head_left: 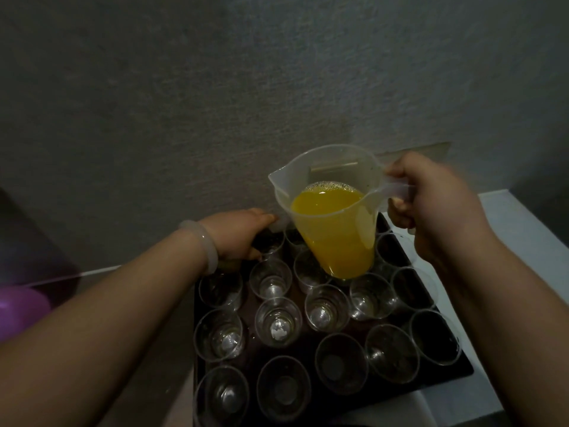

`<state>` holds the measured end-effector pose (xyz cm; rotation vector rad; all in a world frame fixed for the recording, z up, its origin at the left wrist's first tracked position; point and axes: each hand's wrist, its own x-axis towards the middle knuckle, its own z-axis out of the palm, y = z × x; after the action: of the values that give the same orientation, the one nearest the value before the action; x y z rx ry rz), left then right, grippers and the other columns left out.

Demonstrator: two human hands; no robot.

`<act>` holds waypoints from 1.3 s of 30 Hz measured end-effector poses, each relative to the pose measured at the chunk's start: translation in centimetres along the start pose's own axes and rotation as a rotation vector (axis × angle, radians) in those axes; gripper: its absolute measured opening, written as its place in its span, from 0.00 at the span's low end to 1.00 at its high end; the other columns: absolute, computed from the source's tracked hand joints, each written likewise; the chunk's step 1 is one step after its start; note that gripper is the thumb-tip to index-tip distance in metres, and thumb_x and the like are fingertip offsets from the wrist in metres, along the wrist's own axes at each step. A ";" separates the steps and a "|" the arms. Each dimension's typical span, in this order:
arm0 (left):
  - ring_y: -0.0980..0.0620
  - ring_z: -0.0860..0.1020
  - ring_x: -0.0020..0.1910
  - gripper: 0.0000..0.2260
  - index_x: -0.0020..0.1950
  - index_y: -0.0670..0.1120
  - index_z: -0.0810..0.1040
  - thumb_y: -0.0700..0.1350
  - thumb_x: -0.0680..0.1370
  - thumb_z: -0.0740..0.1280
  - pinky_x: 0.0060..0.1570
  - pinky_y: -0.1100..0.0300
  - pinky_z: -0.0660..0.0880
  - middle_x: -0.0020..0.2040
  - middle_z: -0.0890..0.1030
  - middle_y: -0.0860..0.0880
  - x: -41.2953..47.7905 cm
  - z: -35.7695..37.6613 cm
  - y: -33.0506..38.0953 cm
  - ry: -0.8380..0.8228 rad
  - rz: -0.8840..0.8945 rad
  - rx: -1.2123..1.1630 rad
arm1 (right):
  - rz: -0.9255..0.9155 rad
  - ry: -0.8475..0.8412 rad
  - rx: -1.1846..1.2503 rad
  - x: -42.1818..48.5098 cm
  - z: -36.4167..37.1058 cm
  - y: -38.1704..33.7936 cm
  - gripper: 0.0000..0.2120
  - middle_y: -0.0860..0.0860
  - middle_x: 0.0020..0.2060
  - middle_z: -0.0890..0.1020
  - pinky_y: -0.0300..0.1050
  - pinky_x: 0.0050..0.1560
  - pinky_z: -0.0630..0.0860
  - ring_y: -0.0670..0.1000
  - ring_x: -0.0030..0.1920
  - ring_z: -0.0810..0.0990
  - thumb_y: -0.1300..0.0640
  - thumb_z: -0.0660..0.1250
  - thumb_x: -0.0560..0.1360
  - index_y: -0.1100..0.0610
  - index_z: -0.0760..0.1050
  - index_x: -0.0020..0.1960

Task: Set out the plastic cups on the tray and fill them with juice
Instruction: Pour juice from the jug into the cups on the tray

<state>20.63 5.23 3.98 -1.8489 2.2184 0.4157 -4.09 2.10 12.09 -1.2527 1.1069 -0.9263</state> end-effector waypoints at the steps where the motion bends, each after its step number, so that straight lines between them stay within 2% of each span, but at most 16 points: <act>1: 0.49 0.68 0.69 0.37 0.77 0.47 0.58 0.49 0.73 0.72 0.64 0.60 0.65 0.73 0.65 0.47 -0.2 -0.2 0.0 0.010 -0.013 -0.010 | 0.002 -0.002 0.002 0.0 0.0 -0.1 0.27 0.45 0.17 0.67 0.33 0.20 0.60 0.43 0.18 0.64 0.58 0.60 0.74 0.51 0.70 0.16; 9: 0.51 0.73 0.61 0.33 0.71 0.45 0.67 0.50 0.70 0.75 0.58 0.65 0.67 0.63 0.72 0.47 -4.0 -3.1 0.5 0.244 -0.127 -0.241 | 0.009 0.025 -0.039 0.4 -0.6 -0.6 0.23 0.47 0.19 0.66 0.34 0.21 0.58 0.45 0.19 0.62 0.56 0.62 0.73 0.53 0.70 0.19; 13: 0.58 0.70 0.53 0.35 0.72 0.46 0.66 0.50 0.69 0.75 0.53 0.69 0.65 0.61 0.71 0.49 -5.8 -3.7 1.0 0.324 -0.135 -0.251 | -0.027 -0.008 -0.175 0.4 -0.5 -1.8 0.22 0.48 0.19 0.67 0.35 0.21 0.59 0.45 0.18 0.63 0.56 0.63 0.73 0.53 0.71 0.20; 16: 0.54 0.73 0.58 0.35 0.73 0.47 0.66 0.52 0.68 0.74 0.56 0.67 0.67 0.62 0.70 0.49 -6.6 -3.9 1.4 0.361 -0.132 -0.207 | -0.067 -0.034 -0.300 0.5 0.1 -2.9 0.16 0.46 0.17 0.67 0.40 0.24 0.61 0.46 0.18 0.65 0.56 0.64 0.71 0.54 0.72 0.25; 18: 0.52 0.73 0.60 0.35 0.72 0.46 0.67 0.53 0.69 0.74 0.57 0.65 0.68 0.63 0.71 0.48 -6.9 -3.9 1.6 0.386 -0.123 -0.167 | -0.078 -0.066 -0.355 0.6 0.6 -3.5 0.16 0.47 0.17 0.67 0.44 0.27 0.61 0.46 0.19 0.64 0.55 0.65 0.71 0.54 0.72 0.25; 23: 0.52 0.72 0.63 0.35 0.73 0.48 0.66 0.55 0.69 0.73 0.62 0.61 0.69 0.67 0.71 0.50 -7.4 -3.9 2.1 0.413 -0.097 -0.114 | -0.102 -0.139 -0.518 0.6 1.8 -4.6 0.13 0.46 0.17 0.69 0.42 0.25 0.62 0.45 0.18 0.65 0.54 0.64 0.73 0.54 0.73 0.30; 27: 0.53 0.73 0.62 0.35 0.73 0.49 0.65 0.56 0.69 0.72 0.60 0.57 0.72 0.65 0.71 0.51 -7.7 -3.7 2.1 0.421 -0.099 -0.108 | -0.115 -0.157 -0.574 0.7 2.8 -5.1 0.18 0.48 0.17 0.69 0.44 0.28 0.62 0.47 0.19 0.65 0.53 0.66 0.72 0.55 0.72 0.25; 31: 0.52 0.73 0.61 0.35 0.72 0.49 0.67 0.57 0.68 0.72 0.59 0.55 0.73 0.64 0.72 0.51 -7.9 -3.3 1.9 0.414 -0.093 -0.109 | -0.139 -0.189 -0.669 0.5 3.6 -5.4 0.20 0.46 0.16 0.69 0.43 0.29 0.63 0.47 0.20 0.66 0.53 0.64 0.75 0.53 0.74 0.25; 35: 0.52 0.73 0.62 0.35 0.73 0.49 0.66 0.57 0.69 0.72 0.59 0.58 0.72 0.65 0.71 0.51 -8.1 -3.2 1.8 0.410 -0.099 -0.111 | -0.137 -0.174 -0.679 0.4 4.4 -5.6 0.15 0.47 0.20 0.71 0.42 0.29 0.66 0.48 0.24 0.69 0.51 0.63 0.75 0.54 0.73 0.30; 39: 0.53 0.72 0.61 0.34 0.72 0.49 0.66 0.57 0.69 0.72 0.59 0.60 0.71 0.65 0.71 0.51 -8.2 -3.2 1.6 0.392 -0.107 -0.106 | -0.180 -0.231 -0.839 0.0 5.2 -6.2 0.13 0.49 0.24 0.73 0.44 0.30 0.63 0.49 0.27 0.70 0.50 0.63 0.74 0.58 0.79 0.40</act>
<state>20.56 11.91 9.95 -2.2577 2.3578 0.1621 1.29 2.71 18.16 -2.1078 1.2512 -0.4093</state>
